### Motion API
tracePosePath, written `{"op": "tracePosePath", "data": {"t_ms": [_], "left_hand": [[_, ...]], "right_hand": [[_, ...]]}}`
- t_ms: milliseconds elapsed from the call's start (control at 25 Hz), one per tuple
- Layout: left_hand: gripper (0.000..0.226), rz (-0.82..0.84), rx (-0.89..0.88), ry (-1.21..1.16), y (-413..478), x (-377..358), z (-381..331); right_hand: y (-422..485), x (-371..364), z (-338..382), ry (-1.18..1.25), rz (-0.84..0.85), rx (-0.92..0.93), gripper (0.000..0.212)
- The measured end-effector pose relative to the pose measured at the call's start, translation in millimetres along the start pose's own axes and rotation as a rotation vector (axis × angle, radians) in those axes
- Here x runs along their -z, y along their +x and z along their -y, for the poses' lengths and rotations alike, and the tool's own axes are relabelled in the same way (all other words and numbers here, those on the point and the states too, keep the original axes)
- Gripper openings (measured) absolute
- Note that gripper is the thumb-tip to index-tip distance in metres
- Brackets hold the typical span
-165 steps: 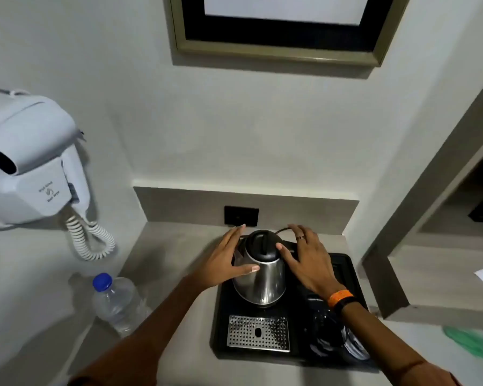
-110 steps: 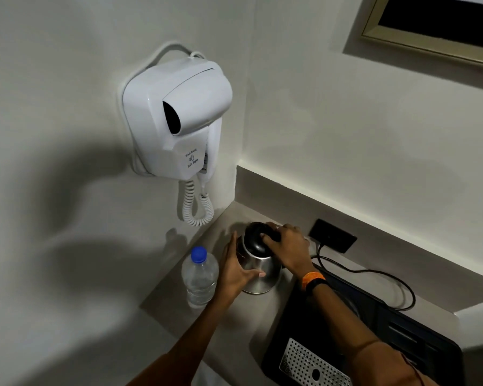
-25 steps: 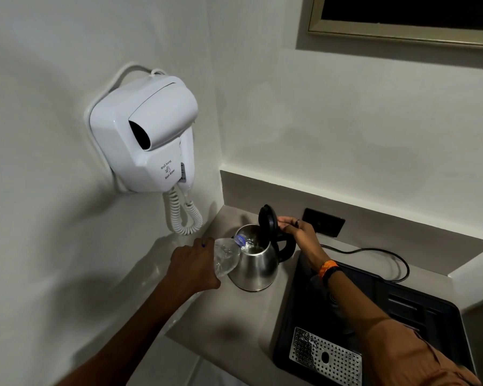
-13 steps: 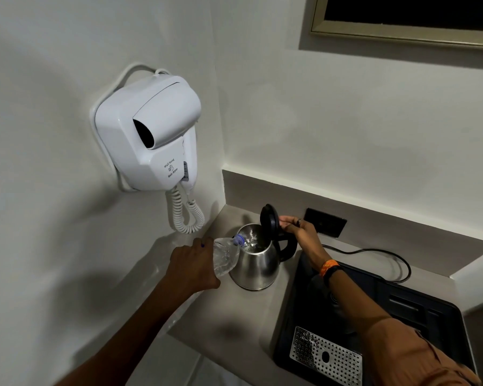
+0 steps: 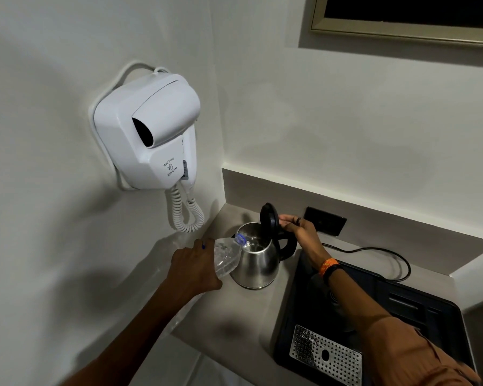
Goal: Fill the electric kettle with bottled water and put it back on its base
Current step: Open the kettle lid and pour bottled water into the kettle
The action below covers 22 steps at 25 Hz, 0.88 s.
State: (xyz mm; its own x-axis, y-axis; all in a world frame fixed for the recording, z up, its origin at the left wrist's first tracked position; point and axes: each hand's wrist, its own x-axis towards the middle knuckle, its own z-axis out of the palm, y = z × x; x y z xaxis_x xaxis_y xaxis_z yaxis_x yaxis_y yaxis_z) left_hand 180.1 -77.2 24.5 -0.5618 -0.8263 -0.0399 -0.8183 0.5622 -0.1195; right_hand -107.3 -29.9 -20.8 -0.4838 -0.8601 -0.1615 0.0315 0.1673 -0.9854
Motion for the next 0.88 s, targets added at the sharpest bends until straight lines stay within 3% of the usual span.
{"op": "tracePosePath", "data": {"t_ms": [560,680,880], "left_hand": [[0.087,-0.207,0.070,-0.346,-10,-39,-11],[0.093,-0.278,0.163,-0.502,-16,-52,-16],[0.087,-0.387,0.371,-0.958,-29,-74,-25]], "right_hand": [[-11,-12,12,-0.047,0.014,0.045,0.020],[-10,-11,10,-0.091,0.004,0.064,0.022],[-11,-11,8,-0.166,0.028,0.074,0.028]]}}
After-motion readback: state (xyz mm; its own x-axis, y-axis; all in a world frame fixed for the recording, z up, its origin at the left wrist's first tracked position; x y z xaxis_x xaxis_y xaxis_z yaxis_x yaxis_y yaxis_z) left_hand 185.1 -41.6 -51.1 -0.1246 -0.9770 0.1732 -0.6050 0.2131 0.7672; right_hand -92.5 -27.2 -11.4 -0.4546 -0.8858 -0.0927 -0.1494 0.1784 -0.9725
